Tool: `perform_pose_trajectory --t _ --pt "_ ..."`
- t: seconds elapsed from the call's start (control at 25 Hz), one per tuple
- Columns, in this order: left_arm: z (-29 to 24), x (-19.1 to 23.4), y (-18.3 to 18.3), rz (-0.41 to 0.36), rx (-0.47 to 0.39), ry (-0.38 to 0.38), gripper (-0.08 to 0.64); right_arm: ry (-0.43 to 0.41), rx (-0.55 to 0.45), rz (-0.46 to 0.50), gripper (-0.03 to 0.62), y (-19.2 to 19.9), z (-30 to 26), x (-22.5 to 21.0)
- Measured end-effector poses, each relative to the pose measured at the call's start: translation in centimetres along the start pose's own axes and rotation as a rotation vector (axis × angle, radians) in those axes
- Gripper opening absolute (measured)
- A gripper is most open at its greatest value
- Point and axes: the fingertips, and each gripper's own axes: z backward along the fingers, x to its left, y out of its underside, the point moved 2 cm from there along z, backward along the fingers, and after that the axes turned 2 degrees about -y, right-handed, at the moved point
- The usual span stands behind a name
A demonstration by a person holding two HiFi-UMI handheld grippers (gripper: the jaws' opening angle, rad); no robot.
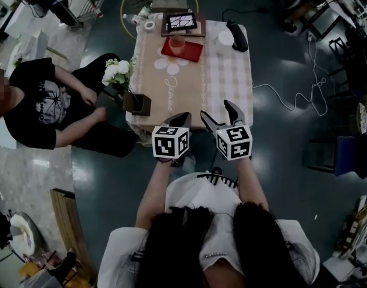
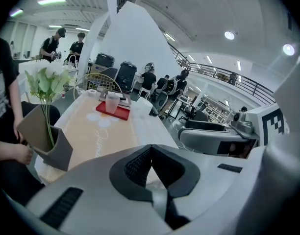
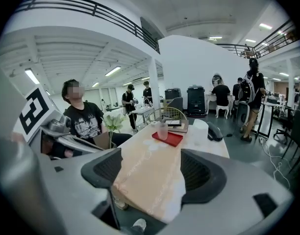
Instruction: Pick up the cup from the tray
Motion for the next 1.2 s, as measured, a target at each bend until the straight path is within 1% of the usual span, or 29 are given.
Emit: perform_pose_trajectory --t 0.2,0.4,0.6,0.72,1.0,1.2 --pt "-1.2 2.5 -2.4 -0.002 0.007 0.006 0.005 -0.004 -0.014 0.019 0.379 -2.1 -2.8 0.3" --pt "-1.8 4.6 -4.4 -0.009 0.001 0.009 0.005 0.018 -0.021 0.018 0.388 -3.6 -5.0 0.2" --pt "-2.0 6.9 -5.7 0.015 0.013 -0.028 0.005 0.029 -0.027 0.022 0.391 -5.1 -6.6 0.4" --pt "-2.1 7.8 -6.6 0.027 0.002 -0.044 0.005 0.032 -0.041 0.031 0.391 -6.3 -7.5 0.3" --pt "-3.3 9.7 -8.1 0.052 -0.004 -0.06 0.005 0.018 -0.036 0.059 0.405 -7.7 -10.8 -0.2" --pt "-4.8 11.0 -9.3 0.069 -0.003 -0.087 0.005 -0.009 -0.034 0.056 0.414 -8.6 -13.6 -0.9"
